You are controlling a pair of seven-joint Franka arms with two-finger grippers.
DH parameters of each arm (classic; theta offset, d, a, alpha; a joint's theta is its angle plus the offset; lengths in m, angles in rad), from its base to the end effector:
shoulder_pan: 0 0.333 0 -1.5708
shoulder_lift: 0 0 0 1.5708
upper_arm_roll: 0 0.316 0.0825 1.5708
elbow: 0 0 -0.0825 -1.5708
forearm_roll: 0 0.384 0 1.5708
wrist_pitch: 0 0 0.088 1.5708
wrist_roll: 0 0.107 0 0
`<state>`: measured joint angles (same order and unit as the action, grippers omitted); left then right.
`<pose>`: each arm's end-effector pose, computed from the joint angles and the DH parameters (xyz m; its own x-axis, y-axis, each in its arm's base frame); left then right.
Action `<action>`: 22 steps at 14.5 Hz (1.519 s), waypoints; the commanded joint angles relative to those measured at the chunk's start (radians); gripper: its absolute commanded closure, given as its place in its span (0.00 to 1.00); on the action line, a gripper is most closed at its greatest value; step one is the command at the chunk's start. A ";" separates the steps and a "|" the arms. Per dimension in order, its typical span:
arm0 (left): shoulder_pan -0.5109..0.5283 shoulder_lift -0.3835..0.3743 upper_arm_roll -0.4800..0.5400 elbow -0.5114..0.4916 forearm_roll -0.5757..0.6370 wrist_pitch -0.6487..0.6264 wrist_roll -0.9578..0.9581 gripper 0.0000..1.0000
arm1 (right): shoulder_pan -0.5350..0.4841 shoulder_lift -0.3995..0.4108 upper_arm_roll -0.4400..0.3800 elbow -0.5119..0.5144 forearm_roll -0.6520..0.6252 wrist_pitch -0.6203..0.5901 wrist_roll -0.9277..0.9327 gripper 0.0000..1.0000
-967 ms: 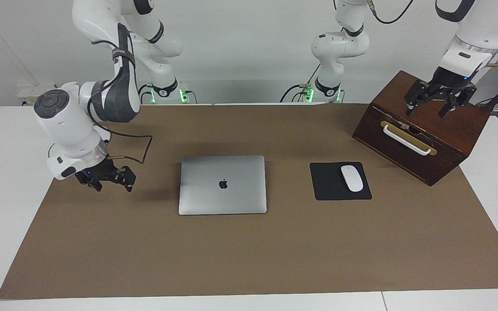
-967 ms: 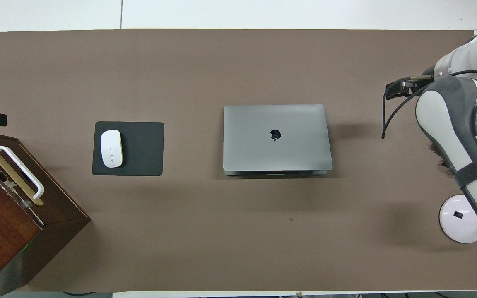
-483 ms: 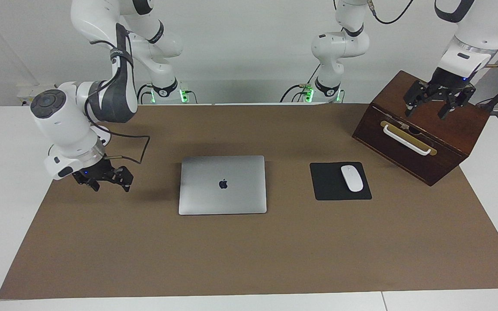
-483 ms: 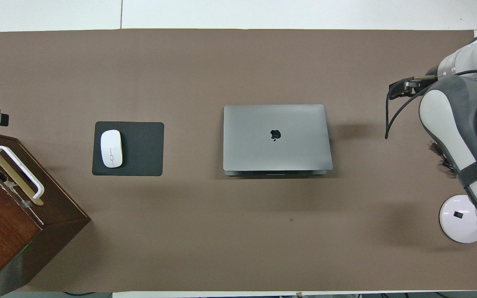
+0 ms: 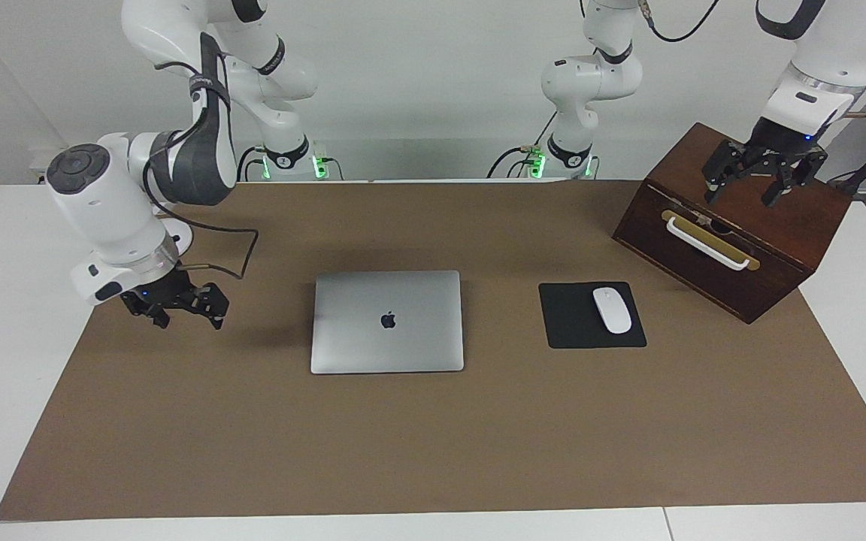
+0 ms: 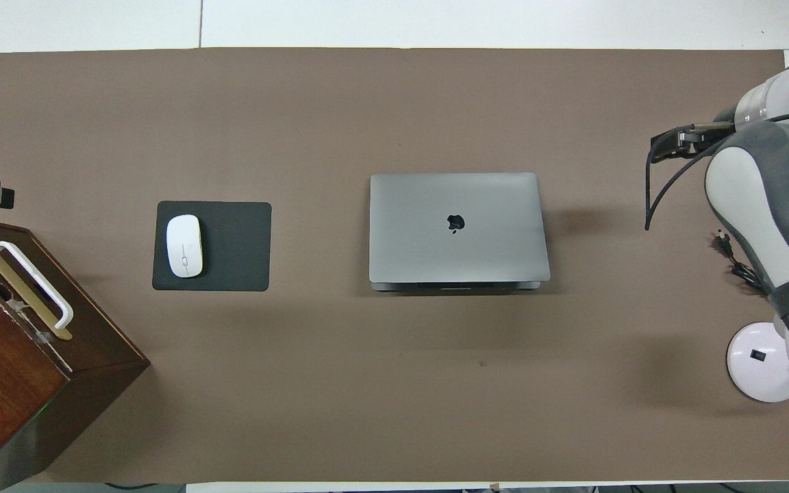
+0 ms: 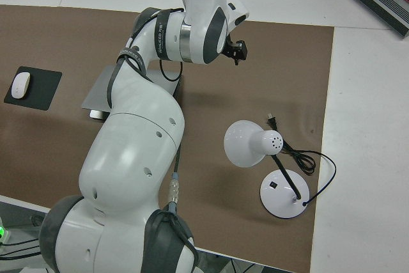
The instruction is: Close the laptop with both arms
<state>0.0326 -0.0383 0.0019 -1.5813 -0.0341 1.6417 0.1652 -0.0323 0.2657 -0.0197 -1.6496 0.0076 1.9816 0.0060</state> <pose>0.5498 0.0156 0.6473 0.9864 -0.1280 0.1028 -0.1305 -0.9913 0.0175 0.6460 -0.0320 0.4633 0.9960 -0.0599 0.0663 -0.0598 -0.9982 -0.0024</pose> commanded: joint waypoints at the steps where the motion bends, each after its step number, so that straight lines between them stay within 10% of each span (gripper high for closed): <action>1: 0.000 0.008 -0.003 0.009 0.019 -0.002 -0.010 0.00 | -0.015 -0.016 0.010 0.045 -0.023 -0.062 -0.026 0.00; 15: 0.003 0.008 -0.003 0.009 0.019 0.003 -0.010 0.00 | -0.055 -0.094 0.010 0.293 -0.006 -0.409 -0.026 0.00; 22: 0.003 0.006 -0.003 0.004 0.019 0.006 -0.010 0.00 | -0.067 -0.200 0.010 0.232 -0.011 -0.446 -0.027 0.00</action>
<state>0.0326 -0.0383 0.0023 -1.5813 -0.0337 1.6424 0.1652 -0.0760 0.1028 -0.0206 -1.3685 0.0076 1.5355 0.0060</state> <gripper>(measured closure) 0.000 0.000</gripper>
